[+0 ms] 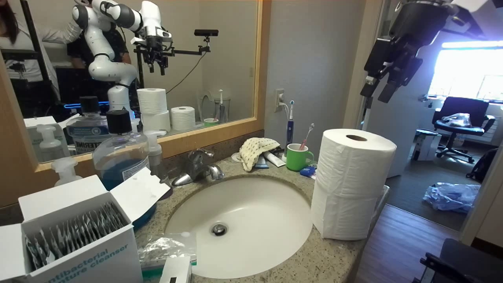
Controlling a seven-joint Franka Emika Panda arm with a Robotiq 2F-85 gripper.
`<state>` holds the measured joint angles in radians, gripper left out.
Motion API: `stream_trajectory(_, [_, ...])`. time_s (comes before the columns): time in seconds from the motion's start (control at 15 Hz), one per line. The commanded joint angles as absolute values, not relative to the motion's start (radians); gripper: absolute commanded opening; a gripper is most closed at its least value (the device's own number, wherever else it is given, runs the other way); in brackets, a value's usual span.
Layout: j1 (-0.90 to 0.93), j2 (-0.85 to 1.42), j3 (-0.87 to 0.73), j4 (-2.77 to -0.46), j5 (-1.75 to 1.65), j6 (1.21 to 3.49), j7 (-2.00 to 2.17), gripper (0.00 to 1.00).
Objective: Stack the tissue rolls together
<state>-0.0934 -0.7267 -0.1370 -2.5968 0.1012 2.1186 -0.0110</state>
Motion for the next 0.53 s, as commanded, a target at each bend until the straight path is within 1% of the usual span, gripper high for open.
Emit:
stream_trajectory(0.0, [-0.105,-0.771,-0.126,-2.603,0.092,2.116,-0.015,1.0])
stream_trajectory(0.27, [-0.063,-0.715,-0.097,-2.551,0.086,2.129,-0.04,1.0])
stream_trajectory(0.47, [-0.049,-0.587,-0.065,-2.491,0.044,2.179,-0.042,1.0])
